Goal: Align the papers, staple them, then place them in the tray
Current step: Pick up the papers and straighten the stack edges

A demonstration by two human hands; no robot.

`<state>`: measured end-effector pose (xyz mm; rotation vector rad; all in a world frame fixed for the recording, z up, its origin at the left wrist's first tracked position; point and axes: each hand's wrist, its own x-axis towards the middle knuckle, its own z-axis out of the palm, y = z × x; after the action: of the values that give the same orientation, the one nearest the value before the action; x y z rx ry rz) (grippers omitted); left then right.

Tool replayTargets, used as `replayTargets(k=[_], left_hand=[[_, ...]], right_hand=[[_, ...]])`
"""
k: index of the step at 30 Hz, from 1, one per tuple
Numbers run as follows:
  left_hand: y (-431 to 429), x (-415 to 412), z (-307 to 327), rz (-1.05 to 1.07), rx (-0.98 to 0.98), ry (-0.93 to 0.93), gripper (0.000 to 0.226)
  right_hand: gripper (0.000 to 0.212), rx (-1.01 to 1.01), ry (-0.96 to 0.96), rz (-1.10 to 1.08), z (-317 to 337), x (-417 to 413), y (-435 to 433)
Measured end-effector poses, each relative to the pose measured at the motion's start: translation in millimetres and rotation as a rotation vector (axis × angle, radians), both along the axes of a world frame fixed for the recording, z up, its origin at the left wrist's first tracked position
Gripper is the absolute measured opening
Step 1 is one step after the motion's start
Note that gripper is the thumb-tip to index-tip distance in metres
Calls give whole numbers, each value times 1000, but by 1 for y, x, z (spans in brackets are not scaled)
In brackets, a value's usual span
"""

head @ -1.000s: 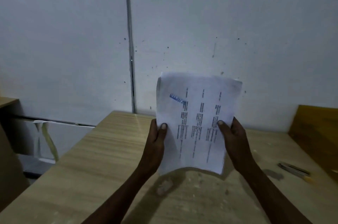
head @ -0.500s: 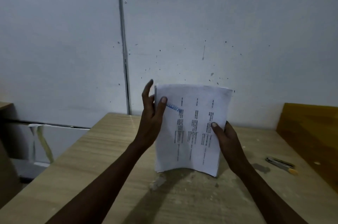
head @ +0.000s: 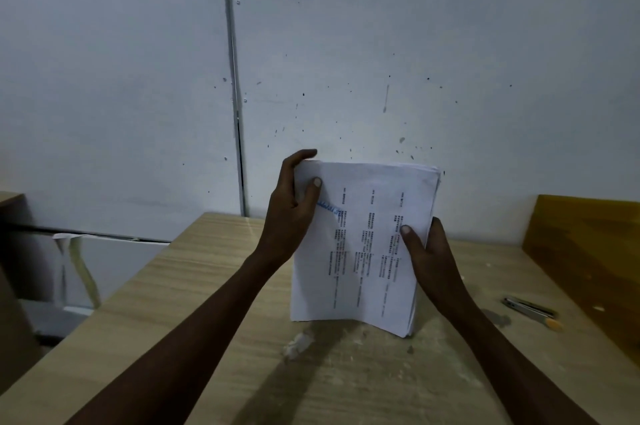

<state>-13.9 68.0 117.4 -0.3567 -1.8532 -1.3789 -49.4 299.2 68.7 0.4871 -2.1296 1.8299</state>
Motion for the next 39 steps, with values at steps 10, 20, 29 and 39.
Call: replayTargets(k=[10, 20, 29, 39], left_hand=[[10, 4, 0, 24, 29, -1, 33], [11, 6, -4, -31, 13, -43, 29], [14, 8, -4, -47, 17, -28, 31], [16, 13, -4, -92, 9, -68, 33]], right_hand=[[13, 41, 64, -46, 7, -1, -1], [28, 72, 147, -50, 11, 0, 7], [88, 405, 519, -221, 39, -3, 12], [57, 540, 563, -280, 52, -1, 20]])
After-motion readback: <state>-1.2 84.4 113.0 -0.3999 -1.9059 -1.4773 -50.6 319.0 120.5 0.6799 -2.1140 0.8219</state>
